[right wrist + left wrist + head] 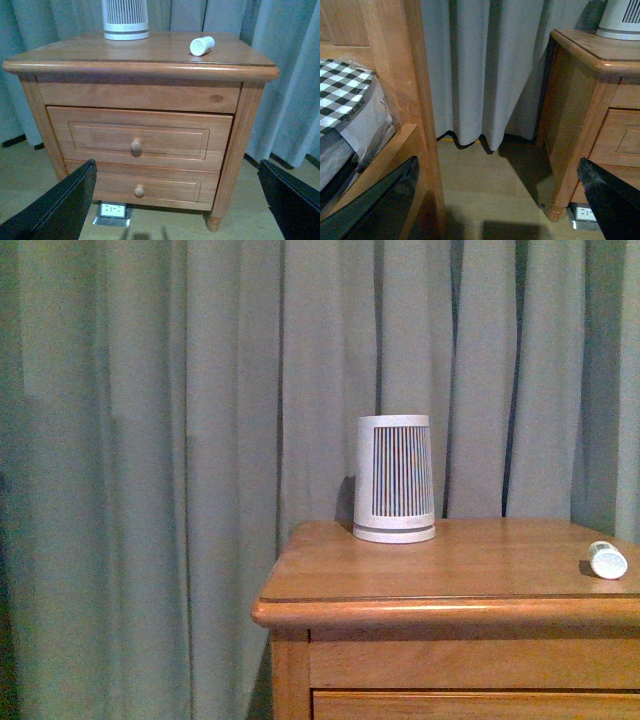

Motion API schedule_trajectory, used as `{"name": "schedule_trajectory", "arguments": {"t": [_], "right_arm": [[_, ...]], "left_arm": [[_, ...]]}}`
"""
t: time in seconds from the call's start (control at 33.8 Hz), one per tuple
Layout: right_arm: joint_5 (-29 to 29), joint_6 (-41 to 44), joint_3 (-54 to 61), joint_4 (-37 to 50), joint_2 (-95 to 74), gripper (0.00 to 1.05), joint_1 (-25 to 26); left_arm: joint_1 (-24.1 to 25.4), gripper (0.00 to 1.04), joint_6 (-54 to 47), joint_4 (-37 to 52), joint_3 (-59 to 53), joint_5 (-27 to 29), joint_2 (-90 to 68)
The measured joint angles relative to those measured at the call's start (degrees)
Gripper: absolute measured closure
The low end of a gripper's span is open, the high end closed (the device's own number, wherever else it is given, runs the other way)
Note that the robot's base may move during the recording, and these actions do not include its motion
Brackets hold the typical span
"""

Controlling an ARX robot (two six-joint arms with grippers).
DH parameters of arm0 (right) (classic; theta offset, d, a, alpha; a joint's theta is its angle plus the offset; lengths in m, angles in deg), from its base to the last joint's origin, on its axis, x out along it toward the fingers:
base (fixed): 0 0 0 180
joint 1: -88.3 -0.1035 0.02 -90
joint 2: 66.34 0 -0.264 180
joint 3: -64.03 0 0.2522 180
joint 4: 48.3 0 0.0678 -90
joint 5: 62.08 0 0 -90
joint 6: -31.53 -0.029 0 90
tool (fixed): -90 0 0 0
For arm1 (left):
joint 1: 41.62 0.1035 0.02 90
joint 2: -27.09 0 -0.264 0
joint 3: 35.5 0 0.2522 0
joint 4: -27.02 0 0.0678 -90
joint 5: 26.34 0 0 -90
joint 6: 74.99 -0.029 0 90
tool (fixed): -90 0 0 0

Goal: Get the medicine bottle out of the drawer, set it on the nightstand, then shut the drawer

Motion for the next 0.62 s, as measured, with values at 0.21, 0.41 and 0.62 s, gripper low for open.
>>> {"name": "schedule_trajectory", "arguments": {"t": [0.21,0.41,0.62], "right_arm": [[0.0,0.0,0.0,0.0,0.0,0.07,0.0],[0.0,0.0,0.0,0.0,0.0,0.07,0.0],[0.0,0.0,0.0,0.0,0.0,0.07,0.0]], "left_arm": [[0.0,0.07,0.0,0.0,0.0,0.0,0.0],[0.0,0.07,0.0,0.0,0.0,0.0,0.0],[0.0,0.07,0.0,0.0,0.0,0.0,0.0]]}}
